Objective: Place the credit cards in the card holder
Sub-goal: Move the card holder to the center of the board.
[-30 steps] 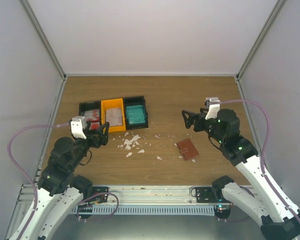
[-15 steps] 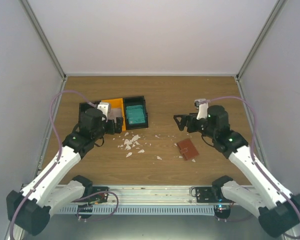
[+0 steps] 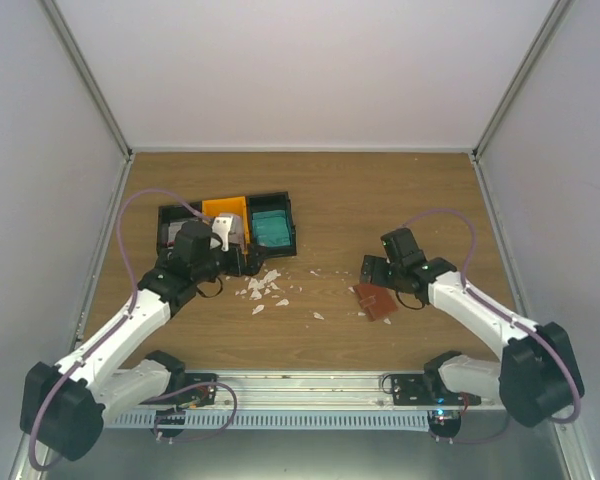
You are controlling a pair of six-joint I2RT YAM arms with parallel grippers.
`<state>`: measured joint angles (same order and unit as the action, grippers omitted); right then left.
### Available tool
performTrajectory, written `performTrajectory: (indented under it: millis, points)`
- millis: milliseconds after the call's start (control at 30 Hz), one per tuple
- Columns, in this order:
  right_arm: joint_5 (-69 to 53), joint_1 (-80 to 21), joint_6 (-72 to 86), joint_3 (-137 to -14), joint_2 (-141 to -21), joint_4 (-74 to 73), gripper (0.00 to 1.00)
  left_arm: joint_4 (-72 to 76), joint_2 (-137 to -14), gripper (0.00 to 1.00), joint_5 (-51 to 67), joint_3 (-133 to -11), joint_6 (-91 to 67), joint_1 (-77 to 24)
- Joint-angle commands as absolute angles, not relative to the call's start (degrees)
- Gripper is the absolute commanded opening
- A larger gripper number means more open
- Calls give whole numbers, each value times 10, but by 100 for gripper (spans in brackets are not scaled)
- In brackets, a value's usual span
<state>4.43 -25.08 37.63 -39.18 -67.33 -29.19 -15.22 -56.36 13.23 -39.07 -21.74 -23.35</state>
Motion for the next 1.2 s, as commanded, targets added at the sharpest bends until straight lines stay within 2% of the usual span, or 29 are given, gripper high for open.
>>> performTrajectory:
  millis: [0,167,300,533,667,833,1033,1167]
  points:
    - [54,-258,413,-384,-725,-321,96,-50,-582,99,254,-358,-266,-233]
    - [12,-265,412,-366,-754,-310,83,39,-617,99,322,-310,-329,-265]
    - [-58,-267,403,-348,-766,-289,74,54,-679,98,327,-308,-357,-303]
    - [-195,-286,444,-327,-748,-220,68,69,-787,94,335,-343,-396,-356]
    - [-216,-286,448,-322,-755,-176,68,58,-871,80,356,-396,-390,-379]
    - [-168,-277,436,-293,-747,-135,63,45,-952,61,346,-460,-403,-406]
    - [-256,-237,422,-223,-714,-47,61,-15,-1031,53,334,-542,-398,-431]
    - [-341,-211,418,-185,-705,19,59,-64,-1072,41,334,-594,-383,-445]
